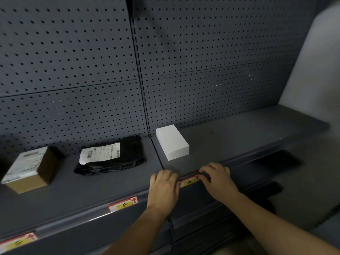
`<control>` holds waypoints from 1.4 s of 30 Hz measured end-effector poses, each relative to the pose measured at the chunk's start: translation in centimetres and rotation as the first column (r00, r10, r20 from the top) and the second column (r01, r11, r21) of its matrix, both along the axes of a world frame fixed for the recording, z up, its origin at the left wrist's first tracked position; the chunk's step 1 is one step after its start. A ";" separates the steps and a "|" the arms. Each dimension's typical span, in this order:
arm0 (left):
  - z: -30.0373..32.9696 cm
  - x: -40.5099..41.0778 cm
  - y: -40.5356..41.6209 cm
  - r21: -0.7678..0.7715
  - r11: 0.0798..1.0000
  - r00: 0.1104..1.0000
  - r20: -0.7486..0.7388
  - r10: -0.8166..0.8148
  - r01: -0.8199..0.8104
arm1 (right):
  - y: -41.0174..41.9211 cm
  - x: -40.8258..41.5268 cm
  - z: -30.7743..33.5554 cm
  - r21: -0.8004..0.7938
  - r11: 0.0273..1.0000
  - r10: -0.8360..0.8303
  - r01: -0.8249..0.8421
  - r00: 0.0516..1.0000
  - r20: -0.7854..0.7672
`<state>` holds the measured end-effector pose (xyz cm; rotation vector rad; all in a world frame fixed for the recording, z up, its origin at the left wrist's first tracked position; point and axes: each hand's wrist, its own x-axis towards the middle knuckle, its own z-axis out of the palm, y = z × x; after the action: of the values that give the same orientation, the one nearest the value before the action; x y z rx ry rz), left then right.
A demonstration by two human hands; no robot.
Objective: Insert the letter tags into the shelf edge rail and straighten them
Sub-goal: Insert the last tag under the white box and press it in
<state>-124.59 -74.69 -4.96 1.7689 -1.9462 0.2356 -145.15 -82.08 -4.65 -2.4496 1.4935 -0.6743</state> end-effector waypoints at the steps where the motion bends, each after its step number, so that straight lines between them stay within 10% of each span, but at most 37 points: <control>1: -0.1 -0.1 -0.2 -0.003 1.000 1.000 0.014 0.000 0.000 | -0.2 0.0 0.2 -0.004 1.000 0.011 -0.012 1.000 -0.023; 42: -1.7 -1.6 -1.2 0.011 0.998 0.996 -0.066 0.055 -0.055 | -1.6 0.2 1.1 -0.003 0.992 0.127 -0.129 0.976 -0.179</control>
<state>-126.16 -75.86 -6.68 1.8148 -1.8575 0.1848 -144.95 -83.70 -3.55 -2.6507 1.3772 -0.4533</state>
